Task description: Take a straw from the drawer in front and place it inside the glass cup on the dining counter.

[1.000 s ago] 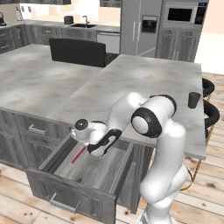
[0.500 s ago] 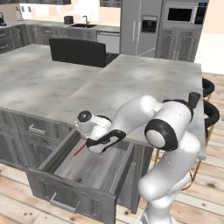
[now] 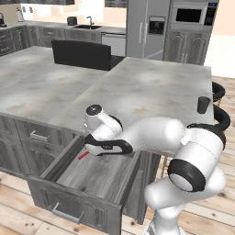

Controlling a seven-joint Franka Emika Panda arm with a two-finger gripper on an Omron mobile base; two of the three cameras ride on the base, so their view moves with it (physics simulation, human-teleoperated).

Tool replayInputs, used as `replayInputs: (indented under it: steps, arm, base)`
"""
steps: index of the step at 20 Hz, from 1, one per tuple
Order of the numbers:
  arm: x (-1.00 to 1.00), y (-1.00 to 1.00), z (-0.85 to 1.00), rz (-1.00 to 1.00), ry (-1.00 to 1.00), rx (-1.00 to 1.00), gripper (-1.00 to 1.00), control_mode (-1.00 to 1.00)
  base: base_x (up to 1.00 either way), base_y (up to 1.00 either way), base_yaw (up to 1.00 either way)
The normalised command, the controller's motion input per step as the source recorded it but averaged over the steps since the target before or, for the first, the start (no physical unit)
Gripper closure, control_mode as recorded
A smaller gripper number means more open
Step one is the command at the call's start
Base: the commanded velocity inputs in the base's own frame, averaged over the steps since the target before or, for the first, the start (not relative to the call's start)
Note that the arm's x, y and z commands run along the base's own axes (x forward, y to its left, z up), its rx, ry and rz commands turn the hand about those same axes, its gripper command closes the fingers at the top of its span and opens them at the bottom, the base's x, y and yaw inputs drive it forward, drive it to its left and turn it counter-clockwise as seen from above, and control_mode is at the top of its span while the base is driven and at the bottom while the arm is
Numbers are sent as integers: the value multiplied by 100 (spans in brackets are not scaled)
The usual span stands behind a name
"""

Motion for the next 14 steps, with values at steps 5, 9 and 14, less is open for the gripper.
replayInputs:
  steps: [5, 9, 14]
  arm:
    - [-34, -29, 65, -4, 4, 0, 100, -100]
    - [-23, -37, 62, -1, 2, 0, 100, -100]
    - [-17, -49, 36, 0, 0, 0, 100, -100]
  base:
    - [0, 0, 0]
    - [0, 0, 0]
    - [0, 0, 0]
